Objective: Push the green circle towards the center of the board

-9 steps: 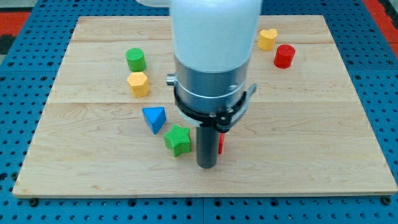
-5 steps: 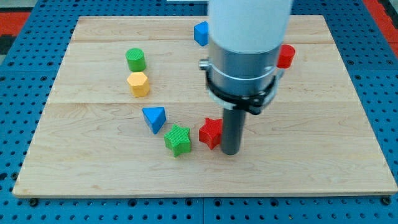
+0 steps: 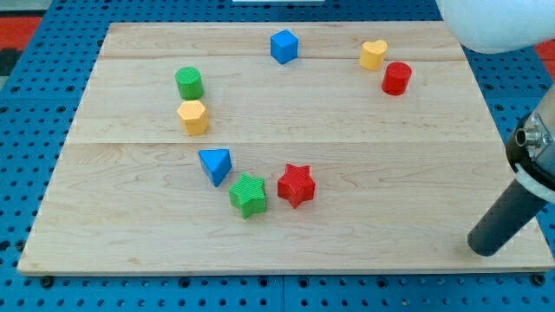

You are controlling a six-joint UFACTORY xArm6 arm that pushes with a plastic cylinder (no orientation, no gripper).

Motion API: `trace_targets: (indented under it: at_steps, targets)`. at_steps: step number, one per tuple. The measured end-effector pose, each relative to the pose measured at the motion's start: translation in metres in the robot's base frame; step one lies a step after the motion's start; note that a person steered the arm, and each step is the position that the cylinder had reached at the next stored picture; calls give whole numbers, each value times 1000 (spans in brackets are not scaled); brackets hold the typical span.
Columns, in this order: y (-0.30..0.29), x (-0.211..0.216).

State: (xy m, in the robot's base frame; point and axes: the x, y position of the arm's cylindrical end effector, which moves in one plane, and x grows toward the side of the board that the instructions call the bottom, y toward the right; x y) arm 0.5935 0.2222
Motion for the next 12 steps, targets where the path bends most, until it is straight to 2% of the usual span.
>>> trace_targets:
  at_steps: [4,6,7,8,10,12]
  targets:
    - [13,-32]
    - [80,-67]
    - [53,-73]
    - [24,-120]
    - [-150,-186]
    - [-256,-280]
